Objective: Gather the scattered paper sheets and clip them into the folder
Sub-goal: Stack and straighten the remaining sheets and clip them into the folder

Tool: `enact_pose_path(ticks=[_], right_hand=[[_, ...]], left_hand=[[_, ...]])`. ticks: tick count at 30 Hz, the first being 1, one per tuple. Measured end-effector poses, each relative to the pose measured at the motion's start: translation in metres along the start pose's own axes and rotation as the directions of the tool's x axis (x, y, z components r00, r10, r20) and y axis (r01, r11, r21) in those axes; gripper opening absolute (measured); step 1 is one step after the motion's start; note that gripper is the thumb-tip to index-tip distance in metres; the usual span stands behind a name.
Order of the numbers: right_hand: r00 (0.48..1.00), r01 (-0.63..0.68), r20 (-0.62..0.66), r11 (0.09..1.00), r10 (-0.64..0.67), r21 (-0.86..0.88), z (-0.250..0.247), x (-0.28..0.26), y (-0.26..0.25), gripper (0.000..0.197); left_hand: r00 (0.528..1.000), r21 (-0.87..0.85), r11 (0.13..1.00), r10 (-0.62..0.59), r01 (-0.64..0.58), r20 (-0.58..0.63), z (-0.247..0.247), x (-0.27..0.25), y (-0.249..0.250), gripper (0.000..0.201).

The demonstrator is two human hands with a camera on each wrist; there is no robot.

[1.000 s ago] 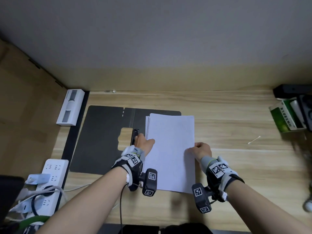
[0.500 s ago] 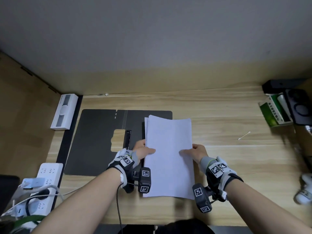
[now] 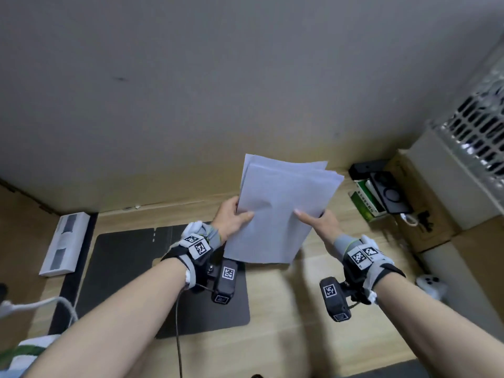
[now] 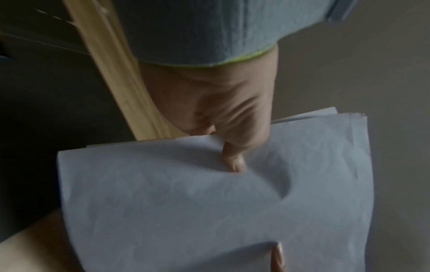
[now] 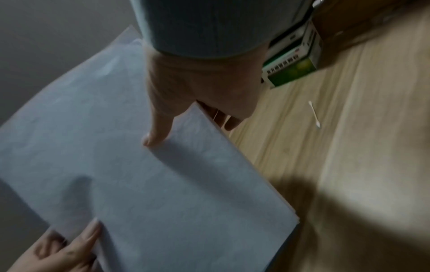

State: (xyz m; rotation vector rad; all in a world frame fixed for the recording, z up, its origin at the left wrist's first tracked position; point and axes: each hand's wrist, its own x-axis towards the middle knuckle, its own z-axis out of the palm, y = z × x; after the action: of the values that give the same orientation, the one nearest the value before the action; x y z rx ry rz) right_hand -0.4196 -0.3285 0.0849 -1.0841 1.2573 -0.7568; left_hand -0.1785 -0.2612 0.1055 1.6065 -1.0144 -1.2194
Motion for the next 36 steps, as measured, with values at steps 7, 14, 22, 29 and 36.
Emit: enact_pose_path(ticks=[7,14,22,29,36], right_hand=[[0.996,0.09,-0.008,0.996,-0.09,0.027,-0.026,0.0,-0.042,0.046],[0.994,0.092,-0.056,0.994,-0.089,0.053,-0.034,0.006,-0.034,0.028],[0.997,0.078,-0.031,0.995,-0.076,0.07,-0.039,0.026,-0.012,0.037],[0.999,-0.028,0.019,0.999,0.029,-0.035,-0.033,0.028,0.023,0.039],[0.999,0.033,0.023,0.999,-0.033,0.003,-0.035,0.048,-0.009,0.031]], left_hand=[[0.989,-0.085,0.986,0.143,-0.14,0.028,0.005,0.018,0.026,0.032],[0.995,-0.149,0.984,0.096,-0.099,-0.026,0.024,0.028,0.012,0.033],[0.995,-0.148,0.986,-0.083,0.075,-0.049,0.036,0.042,-0.01,0.032],[0.975,-0.045,0.978,-0.205,0.202,-0.085,0.05,0.033,-0.036,0.033],[0.968,-0.27,0.938,-0.243,0.217,-0.065,0.041,0.045,-0.014,0.05]])
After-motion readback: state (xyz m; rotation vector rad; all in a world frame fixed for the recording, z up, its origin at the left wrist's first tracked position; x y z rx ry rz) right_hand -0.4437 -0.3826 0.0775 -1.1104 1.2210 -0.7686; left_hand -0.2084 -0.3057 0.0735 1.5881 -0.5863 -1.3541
